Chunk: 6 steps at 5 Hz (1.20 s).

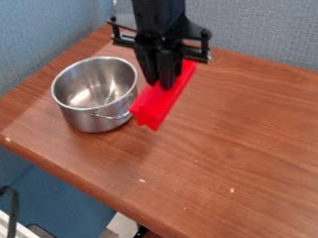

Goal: Move the red object from the metal pot to the table

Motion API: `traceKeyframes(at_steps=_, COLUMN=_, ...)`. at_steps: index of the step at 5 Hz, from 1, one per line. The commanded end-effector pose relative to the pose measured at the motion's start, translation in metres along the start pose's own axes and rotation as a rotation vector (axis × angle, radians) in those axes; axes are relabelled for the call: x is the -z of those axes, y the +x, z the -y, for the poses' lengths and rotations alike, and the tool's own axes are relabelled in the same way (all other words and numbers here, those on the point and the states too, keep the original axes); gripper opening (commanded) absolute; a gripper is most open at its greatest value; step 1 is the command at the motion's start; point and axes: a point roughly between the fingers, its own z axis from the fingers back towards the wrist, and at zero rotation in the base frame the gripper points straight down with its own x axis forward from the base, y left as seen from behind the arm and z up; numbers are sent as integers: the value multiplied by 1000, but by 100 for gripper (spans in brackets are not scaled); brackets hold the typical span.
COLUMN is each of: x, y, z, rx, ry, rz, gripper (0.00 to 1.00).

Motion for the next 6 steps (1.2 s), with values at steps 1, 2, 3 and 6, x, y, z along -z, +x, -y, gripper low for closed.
traceKeyframes(at_steps=1, x=0, y=-5, z=13, rx=58, ry=5, rz=30, gripper=0)
traceKeyframes(at_steps=2, x=20, y=-9, z=21, rx=129, ry=11, rz=26, gripper=0)
traceKeyframes(at_steps=3, x=26, y=-3, z=11, rx=143, ry=12, rz=32, gripper=0)
traceKeyframes(at_steps=6, x=27, y=1, z=-1, rx=158, ry=12, rz=21, gripper=0)
